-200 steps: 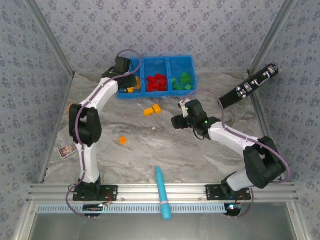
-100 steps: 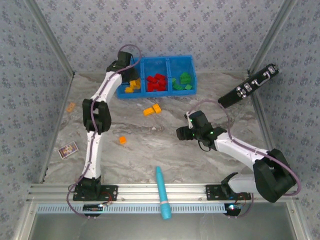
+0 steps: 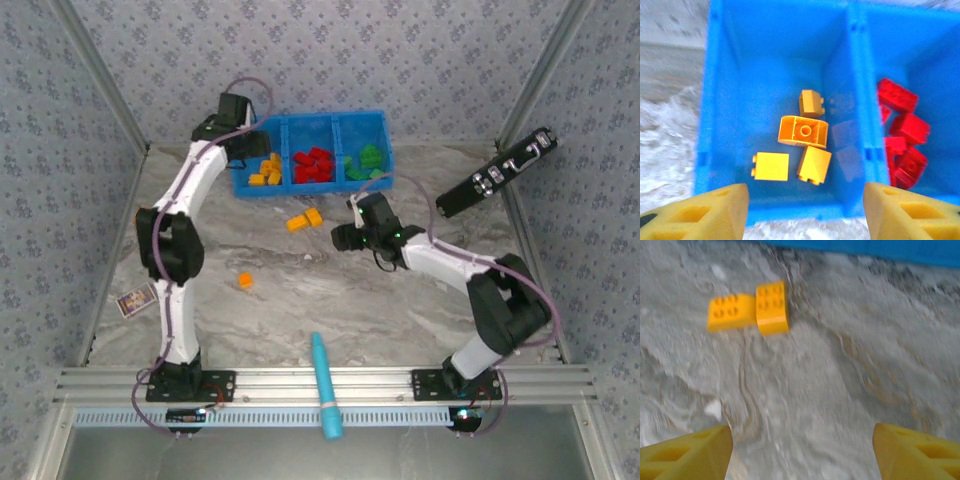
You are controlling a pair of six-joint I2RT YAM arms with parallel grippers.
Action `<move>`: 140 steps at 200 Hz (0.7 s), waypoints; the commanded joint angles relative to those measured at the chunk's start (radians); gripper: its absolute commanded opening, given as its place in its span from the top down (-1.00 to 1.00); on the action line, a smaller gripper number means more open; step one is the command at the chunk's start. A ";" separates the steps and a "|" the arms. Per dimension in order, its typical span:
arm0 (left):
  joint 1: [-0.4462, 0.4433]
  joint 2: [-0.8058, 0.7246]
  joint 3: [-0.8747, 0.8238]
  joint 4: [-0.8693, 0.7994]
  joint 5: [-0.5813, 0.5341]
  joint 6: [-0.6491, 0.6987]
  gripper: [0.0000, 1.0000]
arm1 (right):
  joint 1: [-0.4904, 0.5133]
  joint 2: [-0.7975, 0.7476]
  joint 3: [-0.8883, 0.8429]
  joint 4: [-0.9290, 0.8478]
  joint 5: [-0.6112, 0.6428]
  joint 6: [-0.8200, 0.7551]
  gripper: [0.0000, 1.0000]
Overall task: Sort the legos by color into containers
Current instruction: Place the lego in the container, then pick up the lego from the center of the table.
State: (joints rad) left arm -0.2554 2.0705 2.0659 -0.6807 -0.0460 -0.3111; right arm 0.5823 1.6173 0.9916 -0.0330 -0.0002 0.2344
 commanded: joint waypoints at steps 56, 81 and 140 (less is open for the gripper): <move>0.014 -0.608 -0.442 0.057 -0.118 0.239 -0.39 | -0.007 0.355 0.367 0.028 -0.064 -0.088 -0.51; 0.030 -0.744 -0.547 0.043 -0.147 0.266 -0.43 | -0.007 0.439 0.470 -0.018 -0.071 -0.091 -0.51; 0.076 -0.889 -0.655 0.014 -0.177 0.282 -0.49 | -0.012 0.571 0.641 -0.145 -0.062 -0.077 -0.52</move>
State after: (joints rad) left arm -0.1909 1.2163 1.4185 -0.6540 -0.2028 -0.0601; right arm 0.5762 2.1422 1.5623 -0.0872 -0.0574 0.1638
